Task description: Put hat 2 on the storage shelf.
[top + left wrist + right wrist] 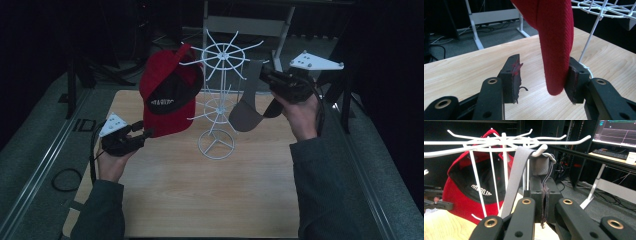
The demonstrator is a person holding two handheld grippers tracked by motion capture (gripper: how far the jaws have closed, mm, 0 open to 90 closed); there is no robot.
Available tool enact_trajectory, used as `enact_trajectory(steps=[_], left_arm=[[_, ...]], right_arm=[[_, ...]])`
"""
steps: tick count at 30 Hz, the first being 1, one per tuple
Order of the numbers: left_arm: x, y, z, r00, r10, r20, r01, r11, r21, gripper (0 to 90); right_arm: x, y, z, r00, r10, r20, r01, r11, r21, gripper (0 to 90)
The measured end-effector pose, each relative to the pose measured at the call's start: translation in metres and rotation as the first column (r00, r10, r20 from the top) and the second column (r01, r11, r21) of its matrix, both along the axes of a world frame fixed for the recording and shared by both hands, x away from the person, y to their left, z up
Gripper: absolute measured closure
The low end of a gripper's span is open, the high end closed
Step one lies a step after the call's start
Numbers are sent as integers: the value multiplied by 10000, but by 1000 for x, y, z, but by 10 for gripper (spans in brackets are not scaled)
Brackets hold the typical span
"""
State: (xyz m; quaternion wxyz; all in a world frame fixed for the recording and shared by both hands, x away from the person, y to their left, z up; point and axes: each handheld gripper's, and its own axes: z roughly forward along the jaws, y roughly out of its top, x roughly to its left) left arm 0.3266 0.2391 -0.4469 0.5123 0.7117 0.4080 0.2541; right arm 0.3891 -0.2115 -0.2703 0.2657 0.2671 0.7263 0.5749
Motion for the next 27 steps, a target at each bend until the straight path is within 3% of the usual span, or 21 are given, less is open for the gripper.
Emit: enact_trajectory(steps=[12,27], left_arm=[[-2,2,0,10000,44,27,-43,9999,-104,524],[-3,4,2,9998,163,122,-161,9997,-160,515]], right_arm=[[-7,-17,3,9986,-477,249,468,9984,332,670],[-18,-48,5,9939,-905,631,833,9906,1089,590]])
